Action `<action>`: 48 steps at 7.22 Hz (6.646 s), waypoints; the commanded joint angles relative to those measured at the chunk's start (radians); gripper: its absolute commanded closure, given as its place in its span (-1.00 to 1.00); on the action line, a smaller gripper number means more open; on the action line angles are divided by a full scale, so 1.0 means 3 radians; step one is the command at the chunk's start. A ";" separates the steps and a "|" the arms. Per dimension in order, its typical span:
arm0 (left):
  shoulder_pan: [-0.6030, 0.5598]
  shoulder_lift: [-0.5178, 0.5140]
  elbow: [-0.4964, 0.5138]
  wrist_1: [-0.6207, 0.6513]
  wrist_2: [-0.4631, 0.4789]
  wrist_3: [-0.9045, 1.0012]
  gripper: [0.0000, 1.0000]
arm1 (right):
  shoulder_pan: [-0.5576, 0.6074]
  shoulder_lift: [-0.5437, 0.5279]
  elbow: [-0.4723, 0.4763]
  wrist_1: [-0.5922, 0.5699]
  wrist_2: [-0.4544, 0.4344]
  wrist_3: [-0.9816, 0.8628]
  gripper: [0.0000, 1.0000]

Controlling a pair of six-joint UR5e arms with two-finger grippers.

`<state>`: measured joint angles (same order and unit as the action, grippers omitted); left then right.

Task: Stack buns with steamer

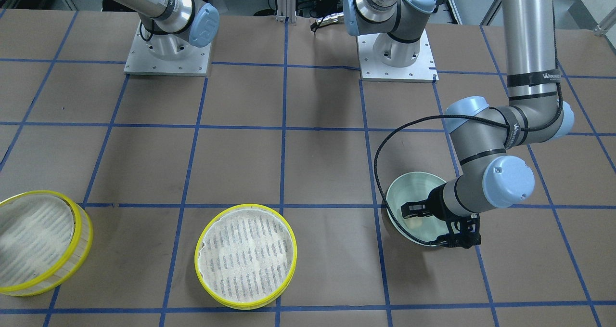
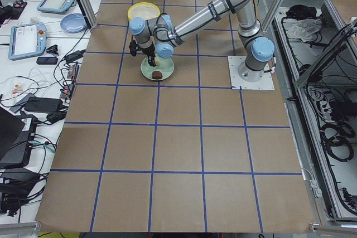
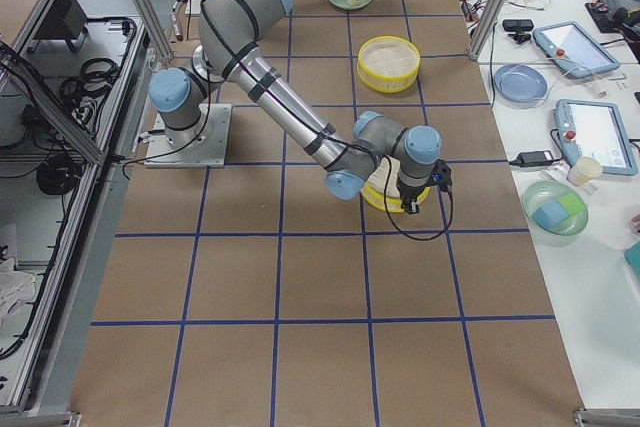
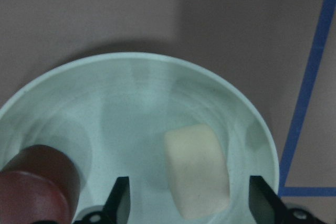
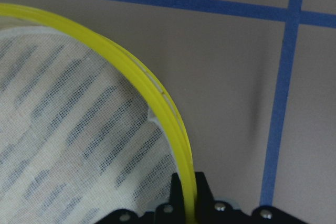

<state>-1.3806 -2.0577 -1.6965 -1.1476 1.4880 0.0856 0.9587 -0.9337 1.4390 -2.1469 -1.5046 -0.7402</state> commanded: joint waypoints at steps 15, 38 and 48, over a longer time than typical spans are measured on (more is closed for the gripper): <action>-0.1345 -0.0299 0.0383 0.1570 -0.1094 -0.2428 0.93 | 0.0679 -0.0947 0.0260 0.0606 -0.0170 0.1075 1.00; 0.0333 0.0039 -0.0072 0.0103 0.0342 0.0466 -1.00 | 0.2362 -0.0657 0.0296 0.0024 -0.0072 0.3024 1.00; 0.0312 0.0038 -0.0128 0.0062 0.0337 0.0558 0.68 | 0.2265 -0.0518 0.0388 -0.0063 -0.0067 0.3029 1.00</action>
<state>-1.2869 -2.0454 -1.7336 -1.1278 1.5874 0.2394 1.6383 -1.0892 1.5543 -2.1651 -1.5270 0.1636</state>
